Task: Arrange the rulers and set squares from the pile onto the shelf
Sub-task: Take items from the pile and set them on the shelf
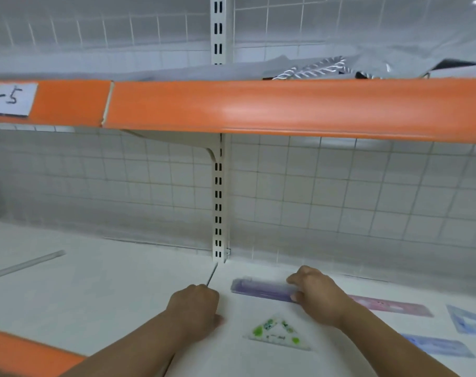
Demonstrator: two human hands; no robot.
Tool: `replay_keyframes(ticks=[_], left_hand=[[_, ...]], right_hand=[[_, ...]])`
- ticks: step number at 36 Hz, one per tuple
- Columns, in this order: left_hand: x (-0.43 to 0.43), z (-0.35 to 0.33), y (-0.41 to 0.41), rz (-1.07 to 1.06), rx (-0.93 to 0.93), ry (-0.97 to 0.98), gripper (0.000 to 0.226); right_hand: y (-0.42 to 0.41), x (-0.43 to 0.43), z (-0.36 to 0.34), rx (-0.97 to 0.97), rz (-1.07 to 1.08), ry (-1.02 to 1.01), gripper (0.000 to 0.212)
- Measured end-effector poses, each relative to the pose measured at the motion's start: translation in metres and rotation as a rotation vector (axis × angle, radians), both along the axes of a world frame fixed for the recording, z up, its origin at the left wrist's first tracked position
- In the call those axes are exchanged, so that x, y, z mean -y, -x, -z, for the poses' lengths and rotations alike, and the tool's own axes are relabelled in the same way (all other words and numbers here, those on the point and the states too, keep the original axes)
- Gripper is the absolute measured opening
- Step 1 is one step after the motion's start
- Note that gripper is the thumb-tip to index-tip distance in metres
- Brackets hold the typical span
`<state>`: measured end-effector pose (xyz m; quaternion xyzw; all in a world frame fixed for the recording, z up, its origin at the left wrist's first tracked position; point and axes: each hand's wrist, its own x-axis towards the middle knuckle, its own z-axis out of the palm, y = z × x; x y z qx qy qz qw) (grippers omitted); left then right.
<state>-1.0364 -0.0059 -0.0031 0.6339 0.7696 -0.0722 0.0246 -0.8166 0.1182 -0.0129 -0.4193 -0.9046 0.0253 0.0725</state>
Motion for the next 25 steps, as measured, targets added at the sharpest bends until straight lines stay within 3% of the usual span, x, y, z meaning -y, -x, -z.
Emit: replay_keyframes(ticks=[25], left_hand=[[0.006, -0.005, 0.002, -0.032, -0.043, -0.019, 0.039]], right_hand=[[0.018, -0.015, 0.024, 0.001, -0.028, -0.009, 0.017]])
